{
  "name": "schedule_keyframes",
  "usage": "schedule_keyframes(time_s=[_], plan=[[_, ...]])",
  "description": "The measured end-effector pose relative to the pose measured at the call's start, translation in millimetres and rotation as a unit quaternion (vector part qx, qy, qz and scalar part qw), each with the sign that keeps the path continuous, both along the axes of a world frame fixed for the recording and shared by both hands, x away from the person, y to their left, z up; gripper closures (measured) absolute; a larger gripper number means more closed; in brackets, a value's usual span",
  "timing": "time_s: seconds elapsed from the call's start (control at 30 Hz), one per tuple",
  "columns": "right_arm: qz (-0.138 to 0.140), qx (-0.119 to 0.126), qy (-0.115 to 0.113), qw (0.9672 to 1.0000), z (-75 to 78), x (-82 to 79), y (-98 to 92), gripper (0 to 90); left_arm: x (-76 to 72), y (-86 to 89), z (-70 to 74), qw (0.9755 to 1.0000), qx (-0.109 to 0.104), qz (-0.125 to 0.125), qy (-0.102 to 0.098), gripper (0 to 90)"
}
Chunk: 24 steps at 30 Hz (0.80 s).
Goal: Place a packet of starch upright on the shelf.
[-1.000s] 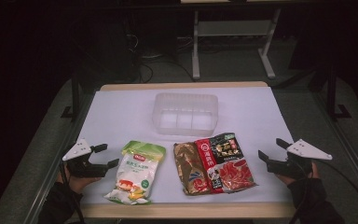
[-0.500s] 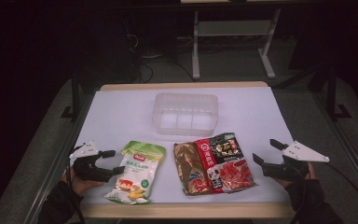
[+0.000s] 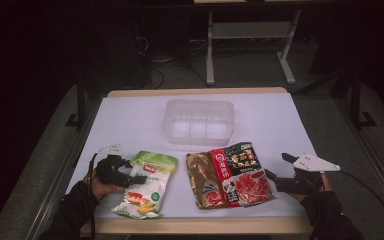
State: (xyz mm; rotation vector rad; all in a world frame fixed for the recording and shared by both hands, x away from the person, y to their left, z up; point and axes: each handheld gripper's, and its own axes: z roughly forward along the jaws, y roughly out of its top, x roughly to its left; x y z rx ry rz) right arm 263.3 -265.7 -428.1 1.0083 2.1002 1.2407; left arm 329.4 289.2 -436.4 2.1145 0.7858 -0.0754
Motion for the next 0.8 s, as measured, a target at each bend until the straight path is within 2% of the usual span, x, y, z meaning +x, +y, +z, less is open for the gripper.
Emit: schedule_keyframes(time_s=[0.17,0.3,0.4,0.47,0.6,0.67,0.73,0.8], plan=[[0.002,-0.001,0.004,1.0,-1.2,0.6,0.3,17.7,6.8,-9.2,-2.7,0.9997,-0.002,-0.017,0.017,15.3],[0.007,0.0,0.007,0.9999,-1.7,0.6,1.0,18.0,11.3,-20.0,-4.2,0.9984,0.001,-0.046,0.035,15.9],[0.012,-0.001,0.009,0.9999,-2.3,0.9,1.9,18.0,14.1,-21.7,-6.6,0.9965,-0.009,-0.055,0.063,19.5],[0.015,0.0,0.012,0.9998,-2.6,0.9,2.5,20.2,14.8,-21.3,-6.6,0.9953,-0.013,-0.062,0.073,24.6],[0.02,-0.004,0.014,0.9997,-3.6,1.5,2.9,21.8,14.4,-18.8,-8.1,0.9911,-0.038,-0.073,0.105,42.0],[0.02,-0.003,0.015,0.9997,-3.8,1.5,2.9,21.9,13.8,-18.4,-7.8,0.9915,-0.041,-0.07,0.101,48.5],[0.019,-0.004,0.013,0.9997,-3.5,1.5,2.6,22.1,12.6,-17.4,-6.5,0.9923,-0.043,-0.071,0.092,61.1],[0.018,-0.004,0.013,0.9997,-3.6,1.6,2.0,22.4,11.1,-18.2,-5.4,0.9931,-0.041,-0.068,0.087,68.9]])
